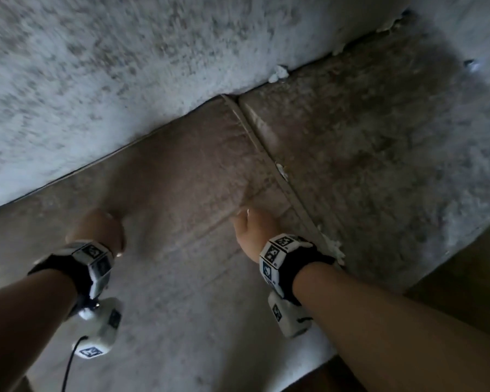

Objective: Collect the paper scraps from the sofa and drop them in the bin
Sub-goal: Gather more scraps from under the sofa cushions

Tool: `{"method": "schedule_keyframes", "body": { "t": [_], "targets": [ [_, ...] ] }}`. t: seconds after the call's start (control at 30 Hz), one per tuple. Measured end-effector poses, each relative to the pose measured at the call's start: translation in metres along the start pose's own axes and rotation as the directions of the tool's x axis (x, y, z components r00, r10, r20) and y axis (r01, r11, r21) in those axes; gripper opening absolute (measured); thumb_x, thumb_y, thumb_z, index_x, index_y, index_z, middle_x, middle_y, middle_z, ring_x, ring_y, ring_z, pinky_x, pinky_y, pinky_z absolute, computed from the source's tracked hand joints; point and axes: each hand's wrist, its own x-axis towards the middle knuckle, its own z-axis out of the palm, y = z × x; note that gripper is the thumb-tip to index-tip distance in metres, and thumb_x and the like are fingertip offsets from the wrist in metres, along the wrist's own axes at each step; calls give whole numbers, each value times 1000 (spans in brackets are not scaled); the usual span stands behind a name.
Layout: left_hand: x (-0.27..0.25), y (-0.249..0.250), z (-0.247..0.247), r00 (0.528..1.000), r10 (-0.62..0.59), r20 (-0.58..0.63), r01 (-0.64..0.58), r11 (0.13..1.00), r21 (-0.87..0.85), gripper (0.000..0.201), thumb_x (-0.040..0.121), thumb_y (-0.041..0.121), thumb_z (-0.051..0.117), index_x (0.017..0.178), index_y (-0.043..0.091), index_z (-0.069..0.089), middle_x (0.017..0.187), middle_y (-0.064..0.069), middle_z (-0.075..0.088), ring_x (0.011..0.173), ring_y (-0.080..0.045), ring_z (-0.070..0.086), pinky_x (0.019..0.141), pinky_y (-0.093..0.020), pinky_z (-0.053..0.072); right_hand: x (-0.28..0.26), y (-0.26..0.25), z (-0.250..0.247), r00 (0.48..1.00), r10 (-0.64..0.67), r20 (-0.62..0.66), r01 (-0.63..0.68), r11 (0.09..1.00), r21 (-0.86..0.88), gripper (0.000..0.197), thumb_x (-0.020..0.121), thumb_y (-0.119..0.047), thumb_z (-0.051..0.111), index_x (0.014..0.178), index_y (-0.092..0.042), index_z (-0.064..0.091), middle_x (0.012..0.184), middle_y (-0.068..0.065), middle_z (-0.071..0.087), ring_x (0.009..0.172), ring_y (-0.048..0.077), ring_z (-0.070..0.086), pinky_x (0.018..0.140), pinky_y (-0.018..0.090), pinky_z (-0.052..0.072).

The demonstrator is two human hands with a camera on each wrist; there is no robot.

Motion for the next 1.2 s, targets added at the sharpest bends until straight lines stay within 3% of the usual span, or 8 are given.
{"method": "schedule_keyframes", "body": {
  "t": [0.2, 0.33, 0.43, 0.53, 0.77, 0.87, 0.97, 1.2],
  "targets": [
    [-22, 56, 18, 998, 58, -23, -61, 980, -188, 28, 92, 19, 55, 103, -4, 65, 99, -25, 69, 93, -39, 66, 85, -44, 53, 1, 38, -43, 995, 33, 98, -42, 995, 87, 29, 93, -29, 43, 102, -10, 63, 105, 18, 68, 97, 36, 64, 86, 44, 52],
    [-55, 108, 29, 985, 148, 88, -114, 943, -311, 13, 87, 3, 60, 78, 3, 69, 59, -12, 64, 64, -29, 68, 58, -32, 51, 3, 69, -82, 996, 30, 78, -31, 999, 10, 24, 86, -26, 42, 66, -22, 54, 95, 15, 70, 92, 35, 65, 82, 41, 53],
    [-70, 137, 42, 977, 136, 164, -80, 947, -313, 32, 87, -4, 50, 60, 10, 59, 42, -2, 52, 33, -11, 58, 34, -17, 41, -1, 93, -118, 1000, 4, 22, -1, 993, -118, 21, 90, -17, 44, 72, -20, 53, 81, 9, 61, 82, 31, 61, 70, 31, 45],
    [-82, 160, 56, 961, 184, 205, -124, 953, -275, 30, 84, -5, 46, 60, 3, 61, 36, 0, 45, 43, -24, 45, 50, -24, 39, -8, 108, -147, 986, -86, 143, 143, 878, -456, 16, 95, -24, 44, 96, -19, 60, 95, 8, 66, 91, 30, 63, 73, 30, 48],
    [-98, 204, 79, 960, 222, 172, -214, 975, -62, 43, 90, 40, 55, 67, 4, 55, 51, -5, 40, 49, -21, 38, 52, -27, 31, -17, 143, -148, 912, -256, 321, 405, 430, -807, 54, 90, -38, 53, 140, -22, 41, 76, 4, 72, 66, 27, 69, 51, 29, 45],
    [-100, 224, 88, 921, 353, 163, -377, 913, 152, 46, 95, 39, 50, 80, -3, 63, 56, -5, 43, 64, -26, 51, 59, -30, 34, -10, 142, -143, 852, -143, 503, 522, 302, -798, 62, 99, -34, 35, 152, -16, 8, 93, 6, 72, 80, 28, 67, 59, 31, 39],
    [-97, 248, 96, 899, 390, 199, -429, 874, 227, 37, 96, 30, 49, 71, 6, 57, 67, -7, 52, 74, -28, 55, 64, -31, 37, 6, 151, -126, 844, 34, 536, 505, 292, -812, 72, 95, -40, 40, 150, -23, -3, 91, 7, 66, 73, 30, 62, 74, 44, 48],
    [-79, 287, 124, 887, 401, 230, -462, 779, 423, 45, 98, 10, 37, 141, 1, 31, 125, -20, 54, 106, -38, 59, 72, -39, 42, 13, 141, -116, 810, 141, 569, 522, 271, -809, 83, 90, -23, 49, 151, -20, -7, 123, 17, 55, 102, 35, 58, 94, 58, 41]
  ]
}}
